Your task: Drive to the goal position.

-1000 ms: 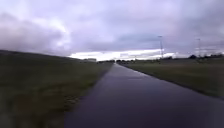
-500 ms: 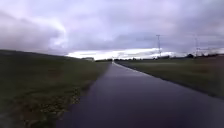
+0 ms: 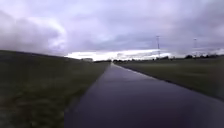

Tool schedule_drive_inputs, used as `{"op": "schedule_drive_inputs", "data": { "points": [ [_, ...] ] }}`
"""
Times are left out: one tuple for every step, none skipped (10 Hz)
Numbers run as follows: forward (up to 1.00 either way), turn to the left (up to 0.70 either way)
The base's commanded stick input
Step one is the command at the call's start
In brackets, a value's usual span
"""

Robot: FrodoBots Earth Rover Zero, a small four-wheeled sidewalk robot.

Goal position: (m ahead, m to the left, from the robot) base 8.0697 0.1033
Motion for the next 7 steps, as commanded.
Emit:
{"op": "schedule_drive_inputs", "data": {
  "points": [
    [0.70,-0.21],
    [0.70,0.00],
    [0.70,0.00],
    [0.70,0.00],
    [0.70,0.00],
    [0.70,0.00],
    [0.70,0.00]
  ]
}}
